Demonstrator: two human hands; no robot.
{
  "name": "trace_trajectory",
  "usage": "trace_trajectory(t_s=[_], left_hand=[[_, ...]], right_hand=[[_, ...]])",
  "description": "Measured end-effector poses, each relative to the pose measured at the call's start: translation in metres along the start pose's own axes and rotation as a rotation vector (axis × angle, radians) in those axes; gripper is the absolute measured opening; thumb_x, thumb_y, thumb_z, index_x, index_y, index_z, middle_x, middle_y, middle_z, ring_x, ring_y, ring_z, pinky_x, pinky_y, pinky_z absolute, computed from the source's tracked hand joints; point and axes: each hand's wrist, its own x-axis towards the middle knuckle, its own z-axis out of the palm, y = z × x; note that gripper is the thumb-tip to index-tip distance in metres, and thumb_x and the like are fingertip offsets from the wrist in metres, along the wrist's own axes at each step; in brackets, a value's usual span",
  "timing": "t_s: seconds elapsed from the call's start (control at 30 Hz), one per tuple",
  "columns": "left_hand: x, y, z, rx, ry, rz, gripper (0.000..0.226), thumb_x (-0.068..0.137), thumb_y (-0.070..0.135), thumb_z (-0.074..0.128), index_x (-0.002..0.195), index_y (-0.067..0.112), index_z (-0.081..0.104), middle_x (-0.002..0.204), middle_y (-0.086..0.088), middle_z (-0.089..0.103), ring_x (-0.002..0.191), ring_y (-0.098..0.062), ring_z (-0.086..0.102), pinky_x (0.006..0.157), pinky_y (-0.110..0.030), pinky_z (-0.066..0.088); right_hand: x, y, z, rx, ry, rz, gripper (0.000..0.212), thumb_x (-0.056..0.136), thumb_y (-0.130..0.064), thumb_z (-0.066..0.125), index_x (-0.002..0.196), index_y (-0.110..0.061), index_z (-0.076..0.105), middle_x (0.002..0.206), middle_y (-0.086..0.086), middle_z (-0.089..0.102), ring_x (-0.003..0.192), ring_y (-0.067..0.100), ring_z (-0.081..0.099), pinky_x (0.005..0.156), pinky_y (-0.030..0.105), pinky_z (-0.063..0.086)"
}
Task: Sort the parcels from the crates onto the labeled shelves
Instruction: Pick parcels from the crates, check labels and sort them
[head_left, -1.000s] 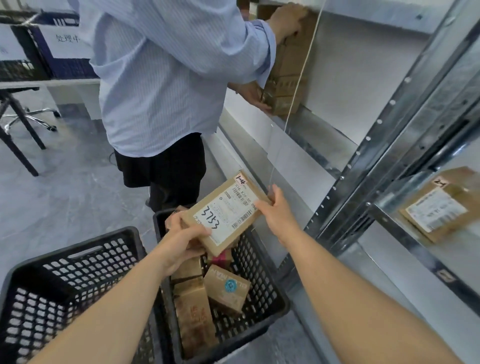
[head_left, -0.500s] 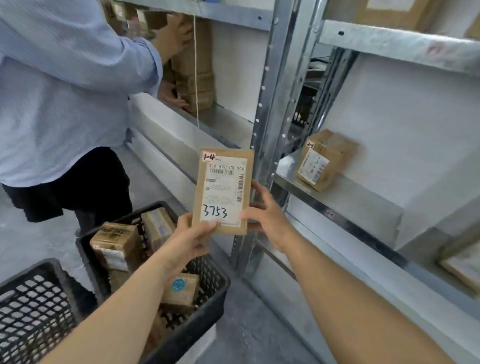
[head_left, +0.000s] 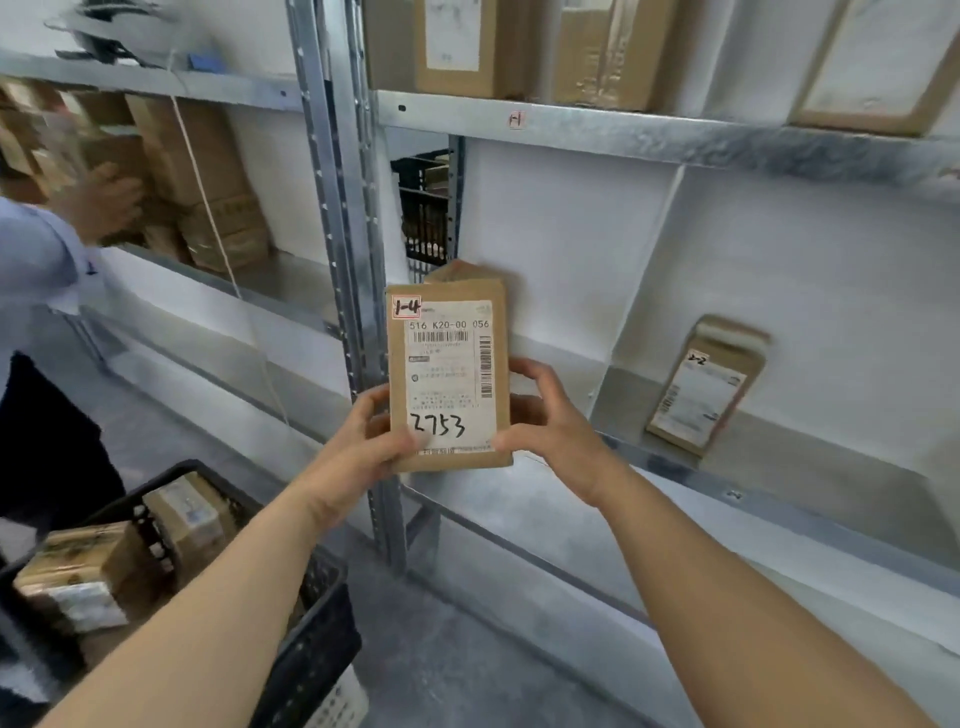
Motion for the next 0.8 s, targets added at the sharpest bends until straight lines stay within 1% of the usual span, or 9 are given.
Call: trace_trajectory(t_s=[0.07, 0.2, 0.33, 0.43, 0.47, 0.53, 0.6, 0.67, 0.8], left_hand=[[0.005, 0.001, 0.023, 0.039, -0.034, 0.024, 0.088, 0.054, 0.037, 0.08, 0.131, 0.032, 0.038, 0.119, 0.002, 0.068, 0.11, -0.019, 0.064, 0.103, -0.042, 0.045], [0.015, 0.001, 0.065, 0.105, -0.151, 0.047, 0.078, 0.057, 0.039, 0.078, 0.126, 0.038, 0.041, 0.117, 0.006, 0.068, 0.113, -0.016, 0.062, 0.106, -0.041, 0.041], [0.027, 0.005, 0.108, 0.138, -0.303, 0.071, 0.073, 0.057, 0.041, 0.077, 0.122, 0.042, 0.042, 0.113, 0.01, 0.069, 0.111, -0.014, 0.063, 0.099, -0.037, 0.046], [0.037, 0.011, 0.138, 0.17, -0.412, 0.089, 0.072, 0.06, 0.051, 0.072, 0.124, 0.038, 0.044, 0.114, 0.009, 0.068, 0.11, -0.014, 0.063, 0.1, -0.039, 0.046], [0.039, 0.013, 0.148, 0.168, -0.436, 0.098, 0.067, 0.063, 0.056, 0.069, 0.123, 0.038, 0.045, 0.116, 0.009, 0.068, 0.11, -0.014, 0.063, 0.101, -0.04, 0.046], [0.043, 0.017, 0.165, 0.172, -0.46, 0.117, 0.047, 0.077, 0.06, 0.059, 0.119, 0.041, 0.048, 0.118, 0.007, 0.067, 0.112, -0.014, 0.061, 0.102, -0.044, 0.045], [0.044, 0.018, 0.183, 0.2, -0.466, 0.146, 0.026, 0.093, 0.052, 0.048, 0.116, 0.041, 0.05, 0.118, 0.006, 0.066, 0.113, -0.013, 0.06, 0.102, -0.044, 0.045], [0.043, 0.02, 0.198, 0.275, -0.468, 0.21, 0.027, 0.098, 0.046, 0.043, 0.122, 0.037, 0.048, 0.123, 0.003, 0.062, 0.115, -0.014, 0.057, 0.101, -0.042, 0.045], [0.037, 0.025, 0.228, 0.427, -0.523, 0.373, 0.038, 0.098, 0.037, 0.048, 0.133, 0.026, 0.045, 0.125, 0.004, 0.057, 0.116, -0.015, 0.055, 0.103, -0.041, 0.043]], right_hand=[[-0.019, 0.0, -0.02, -0.02, 0.055, -0.024, 0.081, 0.067, -0.012, 0.072, 0.134, -0.038, 0.036, 0.118, 0.001, 0.067, 0.11, 0.015, 0.063, 0.097, 0.038, 0.05], [-0.064, 0.001, -0.051, -0.003, 0.189, -0.045, 0.079, 0.068, -0.005, 0.071, 0.133, -0.036, 0.038, 0.121, 0.003, 0.065, 0.11, 0.016, 0.064, 0.09, 0.036, 0.055], [-0.104, -0.001, -0.077, -0.046, 0.374, -0.044, 0.078, 0.07, 0.002, 0.072, 0.133, -0.034, 0.041, 0.121, 0.005, 0.066, 0.11, 0.017, 0.064, 0.094, 0.041, 0.054], [-0.14, -0.006, -0.091, -0.061, 0.53, -0.03, 0.077, 0.067, -0.003, 0.069, 0.132, -0.035, 0.042, 0.118, 0.006, 0.067, 0.107, 0.016, 0.065, 0.09, 0.033, 0.055], [-0.153, -0.008, -0.094, -0.064, 0.574, -0.019, 0.077, 0.07, 0.0, 0.068, 0.134, -0.033, 0.042, 0.116, 0.006, 0.067, 0.106, 0.015, 0.066, 0.087, 0.028, 0.056], [-0.175, -0.01, -0.099, -0.073, 0.65, 0.006, 0.076, 0.075, 0.007, 0.066, 0.137, -0.029, 0.04, 0.116, 0.005, 0.067, 0.106, 0.015, 0.065, 0.087, 0.027, 0.055], [-0.197, -0.016, -0.103, -0.091, 0.709, 0.029, 0.075, 0.076, 0.005, 0.066, 0.136, -0.032, 0.04, 0.117, 0.004, 0.067, 0.106, 0.015, 0.065, 0.09, 0.029, 0.054], [-0.217, -0.022, -0.106, -0.109, 0.772, 0.04, 0.075, 0.074, 0.0, 0.067, 0.134, -0.035, 0.04, 0.117, 0.003, 0.068, 0.105, 0.014, 0.066, 0.092, 0.031, 0.053], [-0.258, -0.027, -0.107, -0.119, 0.903, 0.043, 0.072, 0.068, -0.008, 0.067, 0.128, -0.042, 0.044, 0.116, 0.001, 0.069, 0.108, 0.015, 0.065, 0.098, 0.039, 0.05]])
